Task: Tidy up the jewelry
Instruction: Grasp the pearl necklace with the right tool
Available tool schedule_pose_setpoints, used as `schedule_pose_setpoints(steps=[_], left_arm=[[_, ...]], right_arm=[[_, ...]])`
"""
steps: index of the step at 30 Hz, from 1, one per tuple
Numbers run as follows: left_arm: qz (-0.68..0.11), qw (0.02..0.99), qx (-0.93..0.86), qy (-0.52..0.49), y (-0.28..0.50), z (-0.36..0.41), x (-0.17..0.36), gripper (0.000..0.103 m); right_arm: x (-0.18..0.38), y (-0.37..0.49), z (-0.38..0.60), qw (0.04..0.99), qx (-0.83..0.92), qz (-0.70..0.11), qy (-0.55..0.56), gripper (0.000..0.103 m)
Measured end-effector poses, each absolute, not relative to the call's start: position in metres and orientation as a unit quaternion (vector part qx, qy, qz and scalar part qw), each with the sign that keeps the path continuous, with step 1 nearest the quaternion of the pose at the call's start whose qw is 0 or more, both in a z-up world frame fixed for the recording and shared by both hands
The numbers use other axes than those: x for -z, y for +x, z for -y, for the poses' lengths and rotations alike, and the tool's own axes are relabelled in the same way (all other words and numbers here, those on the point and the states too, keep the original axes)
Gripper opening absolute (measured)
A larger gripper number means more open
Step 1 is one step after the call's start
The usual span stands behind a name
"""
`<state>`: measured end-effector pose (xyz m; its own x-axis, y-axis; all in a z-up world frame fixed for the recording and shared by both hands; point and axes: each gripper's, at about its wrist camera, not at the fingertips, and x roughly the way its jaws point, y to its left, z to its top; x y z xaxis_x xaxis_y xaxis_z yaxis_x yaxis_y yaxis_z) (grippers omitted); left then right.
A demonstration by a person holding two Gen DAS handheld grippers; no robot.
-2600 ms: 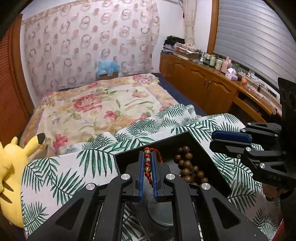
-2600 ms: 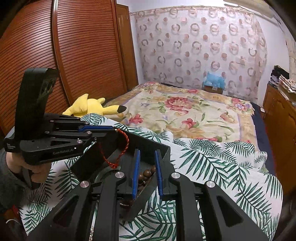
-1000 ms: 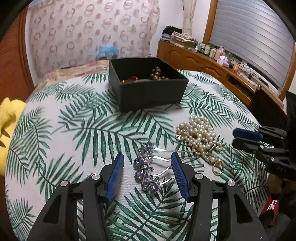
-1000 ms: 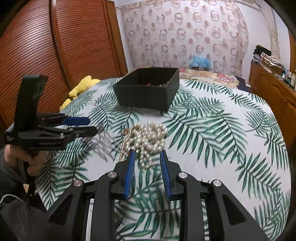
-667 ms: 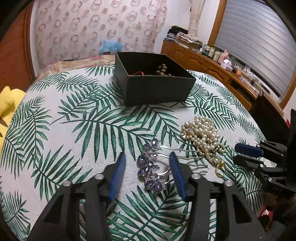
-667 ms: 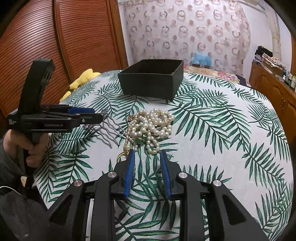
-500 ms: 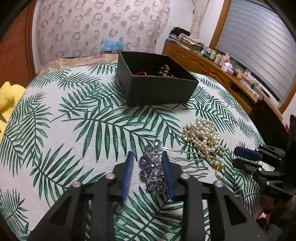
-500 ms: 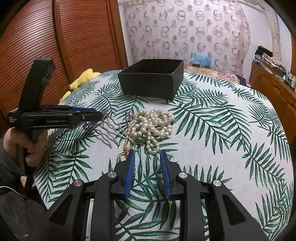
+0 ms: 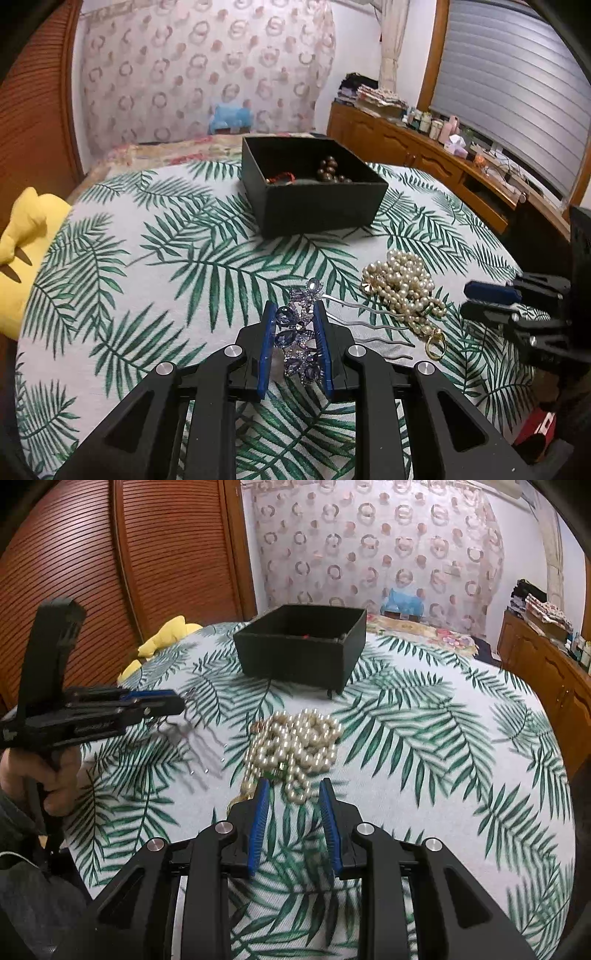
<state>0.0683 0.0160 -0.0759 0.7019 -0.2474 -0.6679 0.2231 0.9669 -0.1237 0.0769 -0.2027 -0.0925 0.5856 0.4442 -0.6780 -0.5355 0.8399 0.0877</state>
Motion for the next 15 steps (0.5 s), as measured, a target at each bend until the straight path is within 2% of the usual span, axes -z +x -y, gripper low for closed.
schedule_pose_setpoints(steps=[15], left_arm=[[-0.343, 0.93, 0.13, -0.029, 0.06, -0.022, 0.068, 0.019]], right_arm=[[0.095, 0.126, 0.165, 0.856, -0.308, -0.399, -0.114, 0.03]])
